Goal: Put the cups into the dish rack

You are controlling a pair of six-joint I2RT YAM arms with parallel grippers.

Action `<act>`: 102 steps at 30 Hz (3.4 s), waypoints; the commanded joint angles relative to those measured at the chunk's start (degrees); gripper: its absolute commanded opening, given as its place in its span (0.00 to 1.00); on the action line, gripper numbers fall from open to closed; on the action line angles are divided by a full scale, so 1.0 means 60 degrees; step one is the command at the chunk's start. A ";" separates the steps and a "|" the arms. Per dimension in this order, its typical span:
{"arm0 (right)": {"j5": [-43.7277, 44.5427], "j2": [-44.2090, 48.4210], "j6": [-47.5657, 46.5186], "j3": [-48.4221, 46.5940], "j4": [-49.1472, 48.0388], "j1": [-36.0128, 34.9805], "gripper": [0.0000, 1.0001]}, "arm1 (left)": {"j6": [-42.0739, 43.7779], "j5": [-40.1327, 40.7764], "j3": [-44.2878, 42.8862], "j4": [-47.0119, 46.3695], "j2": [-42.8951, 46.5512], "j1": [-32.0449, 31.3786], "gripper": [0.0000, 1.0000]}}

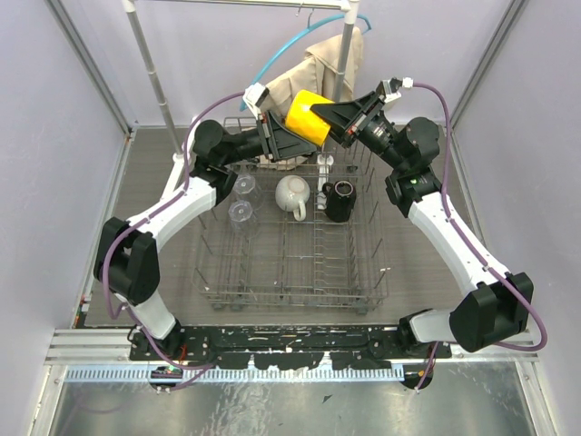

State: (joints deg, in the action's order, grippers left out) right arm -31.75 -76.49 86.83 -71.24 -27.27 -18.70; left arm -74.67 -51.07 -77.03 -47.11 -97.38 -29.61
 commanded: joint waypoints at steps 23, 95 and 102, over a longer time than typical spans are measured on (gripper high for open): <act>-0.0187 0.0059 -0.0464 -0.0309 -0.0509 -0.0054 0.01 | -0.0109 0.0085 -0.0140 -0.0536 0.0241 -0.0207 0.29; -0.0412 0.0735 -0.6356 -0.0745 0.5229 0.3219 0.72 | 1.0375 0.7357 0.0448 1.3038 0.2878 -0.2154 0.00; -0.0497 0.0775 -0.6578 -0.0247 0.5124 0.3219 0.72 | 1.0223 0.8292 0.0854 1.2677 0.2985 -0.2467 0.00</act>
State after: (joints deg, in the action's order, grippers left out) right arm -33.80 -73.01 49.36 -73.97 5.67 0.60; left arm -13.58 -6.35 -71.00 33.98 -80.93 -44.14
